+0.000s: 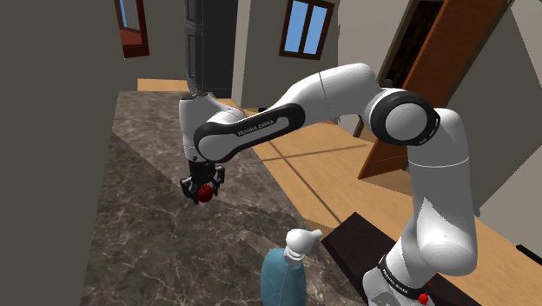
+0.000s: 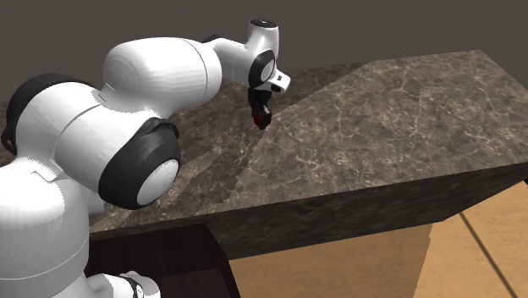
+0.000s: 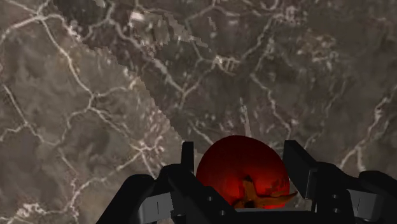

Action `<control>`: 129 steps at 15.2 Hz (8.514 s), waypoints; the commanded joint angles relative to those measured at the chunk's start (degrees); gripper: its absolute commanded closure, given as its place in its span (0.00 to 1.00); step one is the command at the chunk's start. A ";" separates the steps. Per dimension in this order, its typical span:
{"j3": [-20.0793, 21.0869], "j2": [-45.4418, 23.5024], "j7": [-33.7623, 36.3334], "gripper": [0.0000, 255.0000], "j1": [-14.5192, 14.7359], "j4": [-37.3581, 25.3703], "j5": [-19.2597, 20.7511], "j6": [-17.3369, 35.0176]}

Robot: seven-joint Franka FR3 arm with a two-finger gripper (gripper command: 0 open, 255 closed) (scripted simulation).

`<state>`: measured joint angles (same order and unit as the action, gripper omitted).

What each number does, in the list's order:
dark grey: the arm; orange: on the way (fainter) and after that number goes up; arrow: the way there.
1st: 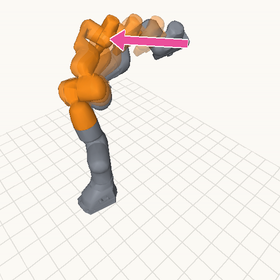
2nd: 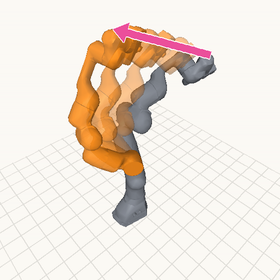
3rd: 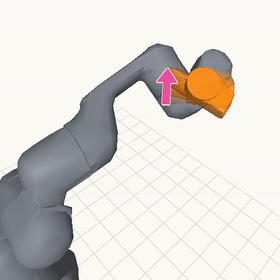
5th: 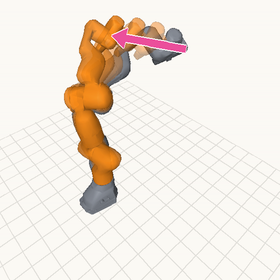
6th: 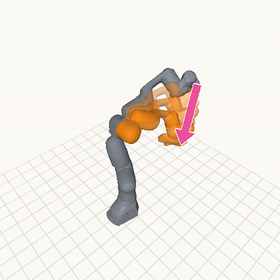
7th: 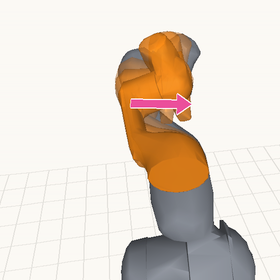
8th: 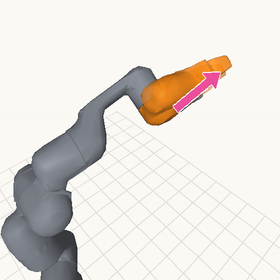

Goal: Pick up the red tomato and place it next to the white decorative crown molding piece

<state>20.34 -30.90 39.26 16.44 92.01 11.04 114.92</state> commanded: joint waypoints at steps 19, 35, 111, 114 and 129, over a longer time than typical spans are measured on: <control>1.11 4.89 -1.27 1.00 -0.18 -8.13 -2.05 -12.70; 4.69 19.08 3.80 1.00 1.28 6.12 -7.05 -11.88; 34.99 6.31 82.09 1.00 42.44 20.13 6.28 9.49; 34.00 5.11 82.74 1.00 43.23 20.72 7.48 10.95; 35.78 7.32 81.28 0.00 41.59 19.34 5.22 7.98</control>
<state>55.29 -24.69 121.22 58.91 111.62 17.33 124.02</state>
